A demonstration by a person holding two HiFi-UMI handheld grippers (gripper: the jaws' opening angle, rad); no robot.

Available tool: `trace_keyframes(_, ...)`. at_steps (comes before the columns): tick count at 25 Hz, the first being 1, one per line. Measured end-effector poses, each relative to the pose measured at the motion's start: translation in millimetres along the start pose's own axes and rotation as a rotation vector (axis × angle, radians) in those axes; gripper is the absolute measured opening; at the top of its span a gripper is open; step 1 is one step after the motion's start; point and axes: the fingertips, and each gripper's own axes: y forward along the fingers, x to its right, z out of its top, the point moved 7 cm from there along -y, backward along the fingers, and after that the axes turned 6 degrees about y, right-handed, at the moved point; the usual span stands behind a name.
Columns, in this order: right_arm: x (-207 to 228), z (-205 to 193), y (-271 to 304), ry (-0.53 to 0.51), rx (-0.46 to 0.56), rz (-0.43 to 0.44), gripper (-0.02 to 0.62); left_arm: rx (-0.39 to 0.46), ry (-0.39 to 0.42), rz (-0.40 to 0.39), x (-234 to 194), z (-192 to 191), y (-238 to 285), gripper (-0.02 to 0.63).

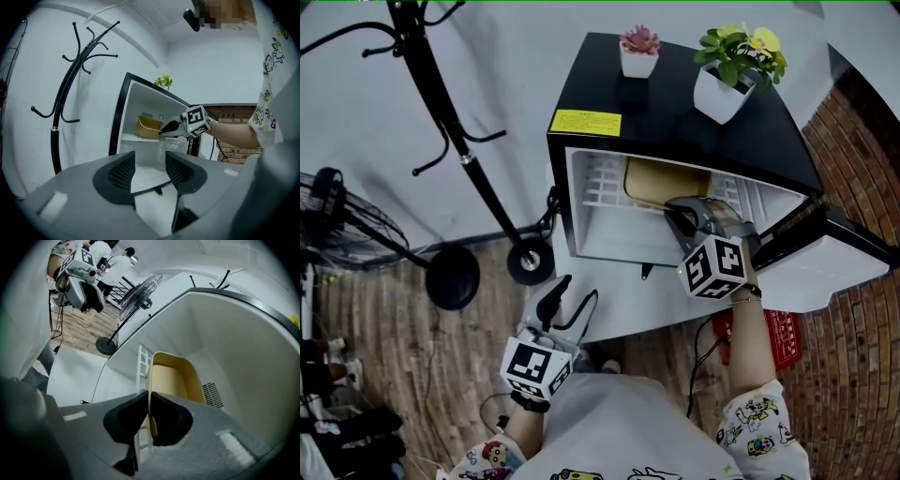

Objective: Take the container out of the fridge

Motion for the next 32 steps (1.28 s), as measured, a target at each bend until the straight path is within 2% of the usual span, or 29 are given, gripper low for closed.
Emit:
trace_keyframes(18,-3.1,19.0,-24.2,0.010,0.031,-0.027,0.020,0.031,0.023,0.002,-0.9,5.5,-15.6,0.199)
trace_keyframes(32,-32.6,20.2,-70.5,0.091,0.038,-0.044,0.020,0.050,0.055,-0.044,13.4,11.8,-29.9,0.199)
